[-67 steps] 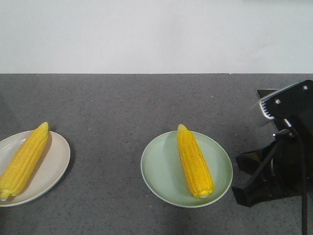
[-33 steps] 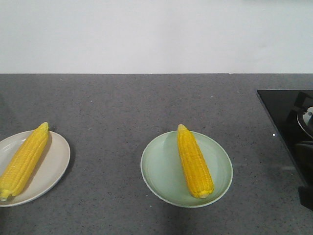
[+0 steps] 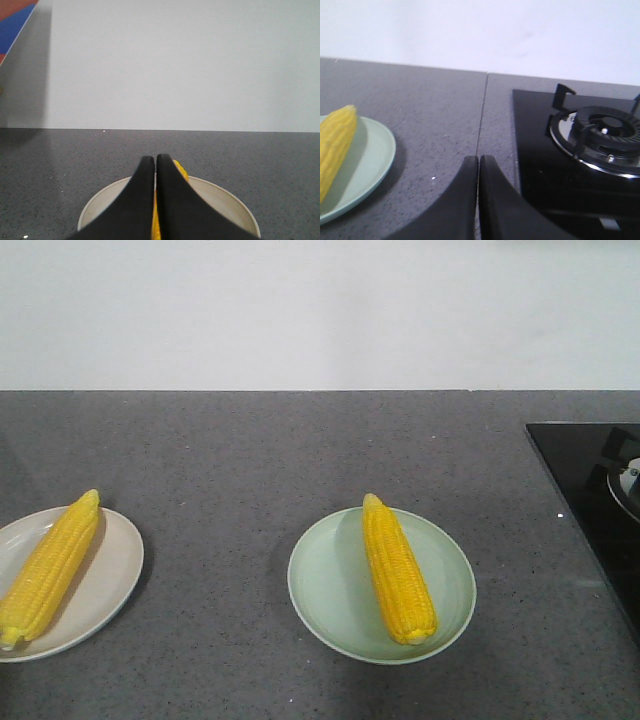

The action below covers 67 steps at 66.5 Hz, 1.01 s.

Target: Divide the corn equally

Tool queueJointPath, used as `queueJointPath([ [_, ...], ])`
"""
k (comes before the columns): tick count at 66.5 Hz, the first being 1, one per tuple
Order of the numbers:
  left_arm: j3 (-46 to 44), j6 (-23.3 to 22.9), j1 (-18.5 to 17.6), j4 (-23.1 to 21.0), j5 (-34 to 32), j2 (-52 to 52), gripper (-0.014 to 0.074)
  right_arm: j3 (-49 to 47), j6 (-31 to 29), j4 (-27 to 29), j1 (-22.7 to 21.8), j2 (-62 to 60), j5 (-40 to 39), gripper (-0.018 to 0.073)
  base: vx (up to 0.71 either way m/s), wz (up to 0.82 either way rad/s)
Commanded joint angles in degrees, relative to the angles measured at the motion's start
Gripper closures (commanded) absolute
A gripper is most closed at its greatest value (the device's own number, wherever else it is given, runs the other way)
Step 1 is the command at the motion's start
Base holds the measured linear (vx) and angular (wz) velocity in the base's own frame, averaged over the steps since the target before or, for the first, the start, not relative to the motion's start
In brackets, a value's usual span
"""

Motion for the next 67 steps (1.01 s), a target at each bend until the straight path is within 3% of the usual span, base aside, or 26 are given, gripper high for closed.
queueJointPath([
  [1,0.8,-0.5,0.0,-0.3,-4.6,-1.0,0.0603,2.6,-0.4,0.9,-1.1,-3.3,-9.7,0.0563,0.00,0.00],
  [20,0.8,-0.5,0.0,-0.3,-4.6,-1.0,0.0603,13.5,-0.4,0.9,-1.1,-9.8,-23.1,0.0563,0.00,0.00],
  [42,0.8,-0.5,0.0,-0.3,-4.6,-1.0,0.0603,13.4,-0.5,0.8,-3.9,-10.3,-20.7,0.0563,0.00,0.00],
  [67,0.8,-0.5,0.0,-0.3,-4.6,-1.0,0.0603,13.4,-0.1,1.0,-4.2,-10.3,-20.6,0.0563,0.00,0.00],
])
